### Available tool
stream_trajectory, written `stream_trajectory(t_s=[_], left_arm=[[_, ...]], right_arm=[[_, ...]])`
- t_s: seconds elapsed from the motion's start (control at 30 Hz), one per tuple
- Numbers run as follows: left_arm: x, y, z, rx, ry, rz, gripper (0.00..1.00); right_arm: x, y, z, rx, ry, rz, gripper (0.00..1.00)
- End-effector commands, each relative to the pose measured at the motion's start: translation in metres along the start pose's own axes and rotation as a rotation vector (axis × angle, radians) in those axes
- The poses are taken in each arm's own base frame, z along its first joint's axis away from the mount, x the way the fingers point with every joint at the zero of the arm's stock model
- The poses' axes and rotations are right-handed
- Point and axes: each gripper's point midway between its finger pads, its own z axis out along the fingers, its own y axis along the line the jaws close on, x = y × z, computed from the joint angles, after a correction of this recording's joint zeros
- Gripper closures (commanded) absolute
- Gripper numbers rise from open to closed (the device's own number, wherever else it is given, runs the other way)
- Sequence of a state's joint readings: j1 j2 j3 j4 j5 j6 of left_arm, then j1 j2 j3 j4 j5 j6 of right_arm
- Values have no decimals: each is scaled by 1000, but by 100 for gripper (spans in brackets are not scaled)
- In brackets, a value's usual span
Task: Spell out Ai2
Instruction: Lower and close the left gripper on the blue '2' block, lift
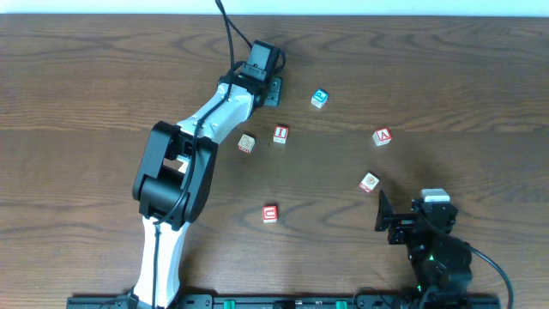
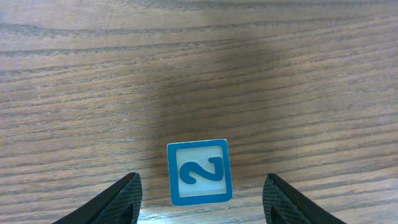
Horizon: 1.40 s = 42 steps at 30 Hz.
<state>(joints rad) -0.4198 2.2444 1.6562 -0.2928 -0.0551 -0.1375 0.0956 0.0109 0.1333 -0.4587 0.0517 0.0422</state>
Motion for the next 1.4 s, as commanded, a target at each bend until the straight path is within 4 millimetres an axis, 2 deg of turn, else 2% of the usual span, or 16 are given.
stream_trajectory(t_s=[0.0,0.43,0.63,0.77,0.93,1.37], left_arm=[[1,2,8,0,4,-33,39],[-1,2,9,1,-5,-34,40],[9,3,20,-4,20,-32,41],[6,2,20,-2,6,-34,41],[5,2,20,-1,1,-34,46],[-1,2,20,0,-24,-36,52]], right_arm=[[0,-3,0,13,-3,19,1],[0,-3,0,13,-2,19,1],[0,-3,0,13,-3,19,1],[0,-3,0,13,-3,19,1],[0,-3,0,13,-3,19,1],[0,-3,0,13,-3,19,1]])
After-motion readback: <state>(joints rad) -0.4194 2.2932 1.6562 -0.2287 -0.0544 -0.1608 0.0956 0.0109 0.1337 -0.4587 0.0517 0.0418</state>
